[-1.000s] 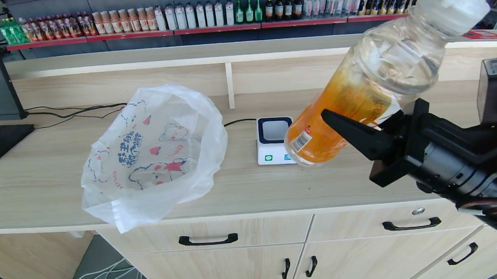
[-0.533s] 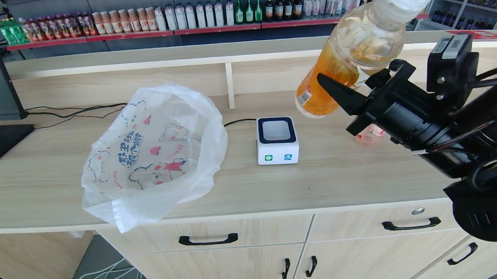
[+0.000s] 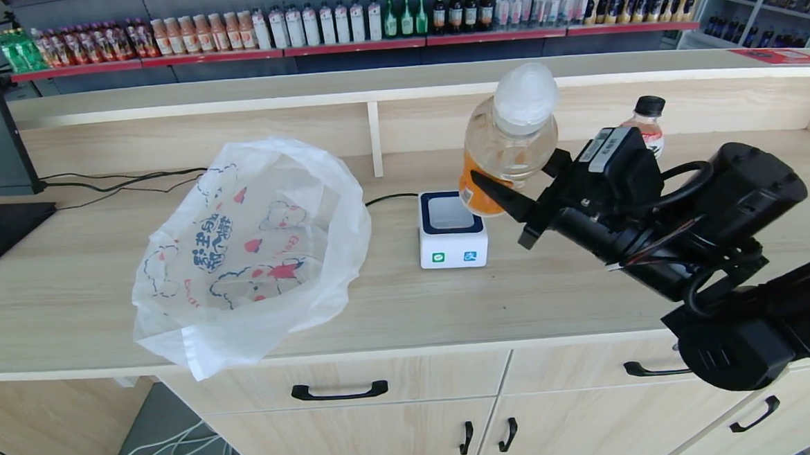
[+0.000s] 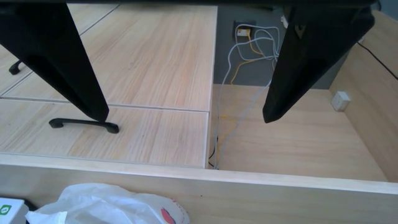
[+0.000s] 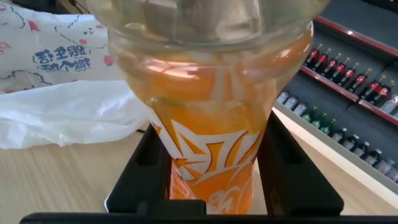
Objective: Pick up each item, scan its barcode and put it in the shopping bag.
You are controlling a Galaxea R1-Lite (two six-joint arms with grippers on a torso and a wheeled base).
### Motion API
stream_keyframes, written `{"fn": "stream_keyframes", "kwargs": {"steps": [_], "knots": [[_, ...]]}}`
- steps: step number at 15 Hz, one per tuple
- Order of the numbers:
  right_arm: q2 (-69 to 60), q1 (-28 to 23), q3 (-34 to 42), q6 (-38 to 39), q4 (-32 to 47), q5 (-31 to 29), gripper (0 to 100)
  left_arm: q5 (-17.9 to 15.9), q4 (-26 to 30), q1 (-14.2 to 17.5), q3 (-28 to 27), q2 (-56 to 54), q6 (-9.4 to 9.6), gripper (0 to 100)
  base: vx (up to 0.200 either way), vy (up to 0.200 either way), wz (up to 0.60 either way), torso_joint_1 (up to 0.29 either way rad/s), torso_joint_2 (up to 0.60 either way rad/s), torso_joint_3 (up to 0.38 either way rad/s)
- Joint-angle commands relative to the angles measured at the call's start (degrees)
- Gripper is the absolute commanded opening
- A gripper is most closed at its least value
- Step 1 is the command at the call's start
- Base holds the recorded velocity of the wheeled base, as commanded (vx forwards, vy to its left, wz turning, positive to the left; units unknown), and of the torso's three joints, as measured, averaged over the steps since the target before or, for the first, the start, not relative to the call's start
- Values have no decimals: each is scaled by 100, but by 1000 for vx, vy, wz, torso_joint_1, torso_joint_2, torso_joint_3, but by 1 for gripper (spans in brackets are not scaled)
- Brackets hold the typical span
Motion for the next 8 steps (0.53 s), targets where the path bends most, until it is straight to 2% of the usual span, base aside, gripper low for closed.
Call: {"fn": "stream_keyframes", "kwargs": {"steps": [1, 4, 8], "knots": [[77, 22, 0, -10, -11, -1, 0, 0, -2, 1, 0, 0, -1, 100, 0, 0, 0, 0, 0, 0], [262, 383, -53, -396, 68, -634, 0, 0, -2, 1, 0, 0, -1, 100, 0, 0, 0, 0, 0, 0], [622, 514, -563, -598, 68, -669, 0, 0, -2, 1, 0, 0, -1, 100, 0, 0, 0, 0, 0, 0]]}}
